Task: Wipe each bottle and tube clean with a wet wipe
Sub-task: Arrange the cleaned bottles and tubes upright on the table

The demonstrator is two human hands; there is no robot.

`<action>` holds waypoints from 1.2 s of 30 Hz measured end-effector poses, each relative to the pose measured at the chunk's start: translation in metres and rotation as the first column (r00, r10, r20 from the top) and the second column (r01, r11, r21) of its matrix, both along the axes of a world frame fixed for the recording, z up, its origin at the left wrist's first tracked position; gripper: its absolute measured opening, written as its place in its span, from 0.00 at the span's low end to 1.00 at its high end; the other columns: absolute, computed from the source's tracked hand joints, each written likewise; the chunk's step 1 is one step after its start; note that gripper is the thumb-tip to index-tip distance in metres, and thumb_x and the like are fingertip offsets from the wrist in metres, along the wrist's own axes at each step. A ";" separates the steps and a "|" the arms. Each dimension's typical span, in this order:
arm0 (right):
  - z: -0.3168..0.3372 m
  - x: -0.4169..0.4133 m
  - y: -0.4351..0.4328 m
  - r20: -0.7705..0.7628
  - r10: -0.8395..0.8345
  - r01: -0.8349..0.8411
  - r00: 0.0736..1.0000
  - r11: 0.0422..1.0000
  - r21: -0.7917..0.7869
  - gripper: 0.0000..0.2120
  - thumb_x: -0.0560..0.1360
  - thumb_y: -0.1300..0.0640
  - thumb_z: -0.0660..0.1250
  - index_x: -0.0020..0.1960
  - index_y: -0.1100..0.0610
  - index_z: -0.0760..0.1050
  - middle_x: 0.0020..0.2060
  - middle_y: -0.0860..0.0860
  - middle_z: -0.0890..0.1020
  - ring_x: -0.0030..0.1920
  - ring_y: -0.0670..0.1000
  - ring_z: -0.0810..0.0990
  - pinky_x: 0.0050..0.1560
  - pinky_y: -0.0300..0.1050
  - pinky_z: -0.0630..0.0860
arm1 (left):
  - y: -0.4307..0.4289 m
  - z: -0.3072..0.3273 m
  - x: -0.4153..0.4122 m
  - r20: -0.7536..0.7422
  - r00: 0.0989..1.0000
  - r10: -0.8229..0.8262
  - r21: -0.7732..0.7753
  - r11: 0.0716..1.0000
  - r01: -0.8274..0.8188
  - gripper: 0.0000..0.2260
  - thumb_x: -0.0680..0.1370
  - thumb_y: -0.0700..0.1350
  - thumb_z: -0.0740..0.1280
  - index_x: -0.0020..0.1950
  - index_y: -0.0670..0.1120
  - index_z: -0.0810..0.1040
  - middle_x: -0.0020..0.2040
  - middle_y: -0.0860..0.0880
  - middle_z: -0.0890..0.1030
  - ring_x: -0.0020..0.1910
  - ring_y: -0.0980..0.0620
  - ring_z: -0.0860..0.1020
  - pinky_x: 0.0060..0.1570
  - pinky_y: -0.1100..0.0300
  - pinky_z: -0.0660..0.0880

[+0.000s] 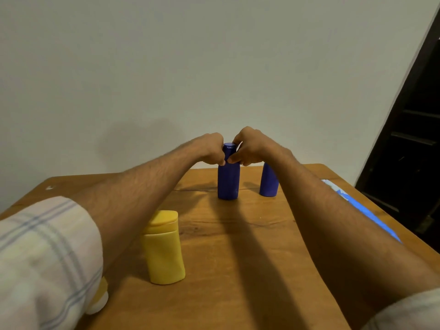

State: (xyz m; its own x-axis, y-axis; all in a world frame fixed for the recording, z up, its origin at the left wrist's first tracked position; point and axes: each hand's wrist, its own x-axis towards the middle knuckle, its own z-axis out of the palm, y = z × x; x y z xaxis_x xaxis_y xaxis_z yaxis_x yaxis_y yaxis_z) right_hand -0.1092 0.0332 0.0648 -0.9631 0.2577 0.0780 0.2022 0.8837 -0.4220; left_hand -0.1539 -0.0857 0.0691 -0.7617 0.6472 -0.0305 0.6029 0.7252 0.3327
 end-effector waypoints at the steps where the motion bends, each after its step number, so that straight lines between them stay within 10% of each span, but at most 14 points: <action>1: 0.000 -0.001 0.000 0.001 0.000 0.000 1.000 1.000 -0.006 0.17 0.71 0.61 0.73 0.58 0.63 0.76 0.47 0.58 0.82 0.45 0.55 0.83 0.48 0.47 0.81 | 0.000 0.000 -0.001 0.003 1.000 0.001 0.000 1.000 -0.001 0.14 0.78 0.39 0.68 0.63 0.39 0.75 0.57 0.42 0.80 0.50 0.49 0.75 0.49 0.58 0.70; 16: 0.023 0.020 -0.018 0.013 -0.049 0.050 0.999 0.998 -0.037 0.31 0.69 0.60 0.75 0.69 0.61 0.67 0.57 0.58 0.78 0.47 0.54 0.81 0.44 0.44 0.78 | -0.042 0.029 0.011 -0.041 0.999 0.033 0.009 0.999 -0.033 0.16 0.79 0.41 0.69 0.65 0.38 0.77 0.61 0.42 0.80 0.55 0.48 0.79 0.49 0.59 0.73; 24: 0.062 0.057 -0.059 -0.186 0.059 -0.050 0.981 0.997 0.052 0.16 0.68 0.61 0.75 0.55 0.58 0.79 0.51 0.55 0.82 0.46 0.52 0.82 0.44 0.41 0.77 | -0.118 0.063 0.046 -0.040 0.999 0.029 -0.092 0.995 -0.033 0.14 0.78 0.33 0.62 0.60 0.42 0.80 0.46 0.49 0.82 0.49 0.50 0.79 0.60 0.54 0.73; 36: 0.055 0.102 -0.157 0.444 0.395 -0.374 0.804 0.917 -0.137 0.19 0.69 0.62 0.75 0.59 0.57 0.78 0.45 0.53 0.85 0.45 0.50 0.85 0.39 0.36 0.79 | -0.179 0.048 0.100 0.136 0.985 -0.107 -0.321 0.936 0.146 0.21 0.75 0.44 0.73 0.67 0.45 0.74 0.60 0.49 0.81 0.59 0.49 0.79 0.67 0.48 0.70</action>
